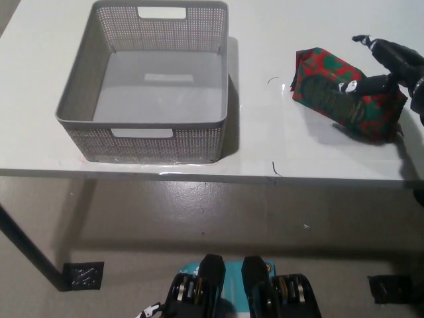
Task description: Use the right hand to pick up a bag of coffee beans on the right hand side and place it into a container on the left hand side
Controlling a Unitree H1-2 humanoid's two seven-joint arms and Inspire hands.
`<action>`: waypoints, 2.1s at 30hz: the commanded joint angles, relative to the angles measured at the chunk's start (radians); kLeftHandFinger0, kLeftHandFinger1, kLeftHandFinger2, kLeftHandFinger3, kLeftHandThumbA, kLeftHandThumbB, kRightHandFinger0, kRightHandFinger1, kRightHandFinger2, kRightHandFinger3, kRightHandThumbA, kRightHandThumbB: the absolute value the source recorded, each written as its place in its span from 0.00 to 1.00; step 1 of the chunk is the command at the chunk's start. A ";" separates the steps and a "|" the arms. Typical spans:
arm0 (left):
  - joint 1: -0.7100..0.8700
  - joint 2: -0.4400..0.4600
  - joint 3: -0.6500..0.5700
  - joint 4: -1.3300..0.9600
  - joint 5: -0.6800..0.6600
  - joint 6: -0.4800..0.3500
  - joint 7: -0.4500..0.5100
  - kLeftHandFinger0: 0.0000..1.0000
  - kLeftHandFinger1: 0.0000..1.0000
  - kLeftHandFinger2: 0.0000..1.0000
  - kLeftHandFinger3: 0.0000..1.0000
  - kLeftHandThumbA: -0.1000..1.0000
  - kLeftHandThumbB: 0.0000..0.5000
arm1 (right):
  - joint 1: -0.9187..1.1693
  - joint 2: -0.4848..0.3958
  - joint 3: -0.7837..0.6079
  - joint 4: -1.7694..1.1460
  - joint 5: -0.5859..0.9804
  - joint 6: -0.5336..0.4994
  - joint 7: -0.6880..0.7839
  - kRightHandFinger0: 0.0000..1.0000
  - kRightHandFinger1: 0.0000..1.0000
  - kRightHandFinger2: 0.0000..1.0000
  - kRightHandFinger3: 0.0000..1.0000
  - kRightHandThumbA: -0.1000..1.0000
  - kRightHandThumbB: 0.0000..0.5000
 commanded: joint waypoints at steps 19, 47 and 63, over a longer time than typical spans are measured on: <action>-0.001 0.009 0.001 -0.033 0.000 -0.047 0.002 1.00 1.00 1.00 1.00 1.00 0.67 | -0.036 0.073 0.014 0.336 0.026 -0.193 -0.116 1.00 1.00 1.00 1.00 0.79 1.00; -0.023 0.004 0.010 -0.037 -0.006 -0.042 0.001 1.00 1.00 1.00 1.00 1.00 0.66 | -0.035 0.174 -0.075 0.725 0.041 -0.598 -0.724 0.19 0.70 0.99 1.00 0.00 0.25; 0.018 0.007 0.006 -0.043 -0.009 -0.041 -0.006 1.00 1.00 1.00 1.00 1.00 0.66 | -0.024 0.181 -0.149 0.600 0.103 -0.654 -0.764 0.10 0.57 0.91 1.00 0.00 0.32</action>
